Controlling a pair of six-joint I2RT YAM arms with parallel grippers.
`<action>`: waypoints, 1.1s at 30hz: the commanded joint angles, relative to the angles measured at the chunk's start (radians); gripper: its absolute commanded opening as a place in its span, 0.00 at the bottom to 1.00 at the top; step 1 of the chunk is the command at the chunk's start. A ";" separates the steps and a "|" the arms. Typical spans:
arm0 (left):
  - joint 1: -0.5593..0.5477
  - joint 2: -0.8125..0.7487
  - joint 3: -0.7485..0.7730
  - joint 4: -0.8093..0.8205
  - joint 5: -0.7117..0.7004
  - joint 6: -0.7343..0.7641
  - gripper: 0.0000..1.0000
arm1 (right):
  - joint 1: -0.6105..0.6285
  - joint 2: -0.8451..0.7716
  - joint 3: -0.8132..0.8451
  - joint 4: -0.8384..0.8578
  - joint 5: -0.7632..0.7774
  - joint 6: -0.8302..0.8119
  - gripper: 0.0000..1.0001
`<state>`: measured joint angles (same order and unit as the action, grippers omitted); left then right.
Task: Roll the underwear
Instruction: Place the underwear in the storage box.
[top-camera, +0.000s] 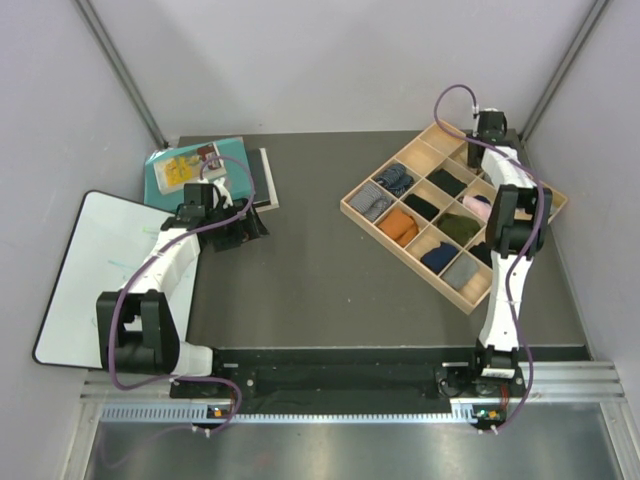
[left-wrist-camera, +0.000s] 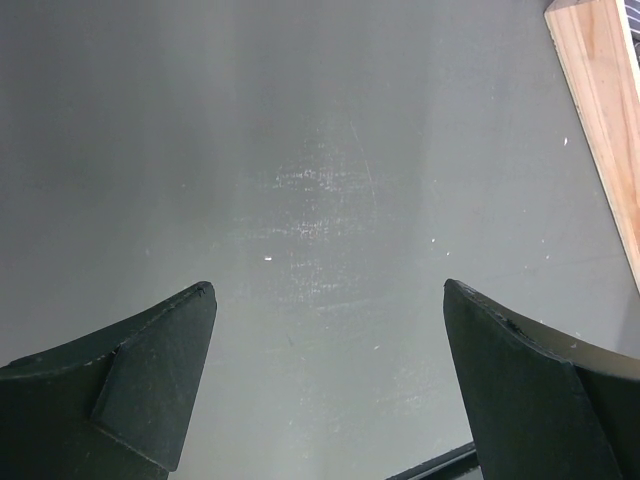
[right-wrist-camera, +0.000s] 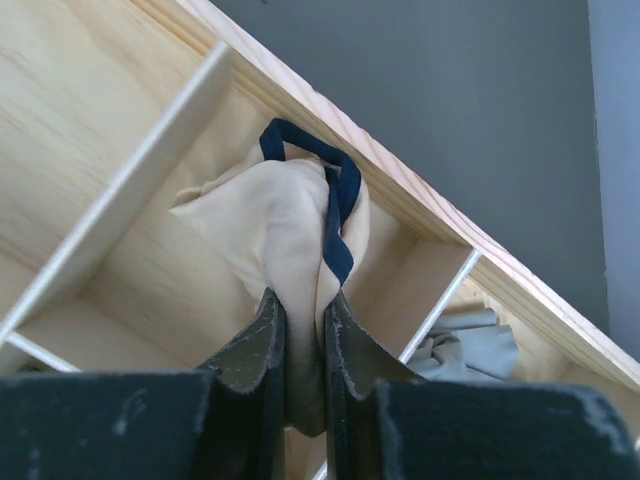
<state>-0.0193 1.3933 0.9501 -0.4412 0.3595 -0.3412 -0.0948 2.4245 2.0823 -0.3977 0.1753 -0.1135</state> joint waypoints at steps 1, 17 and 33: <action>0.010 0.001 0.026 0.033 0.030 0.007 0.99 | -0.016 -0.002 0.062 -0.020 0.024 -0.018 0.24; 0.012 -0.014 0.029 0.033 0.041 0.002 0.99 | -0.016 -0.085 0.051 -0.004 0.012 0.021 0.75; 0.012 -0.152 0.012 0.071 0.030 -0.002 0.99 | 0.035 -0.686 -0.469 0.253 -0.085 0.106 0.96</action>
<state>-0.0139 1.3140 0.9501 -0.4355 0.3775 -0.3420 -0.0929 1.9827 1.7668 -0.2810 0.1112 -0.0422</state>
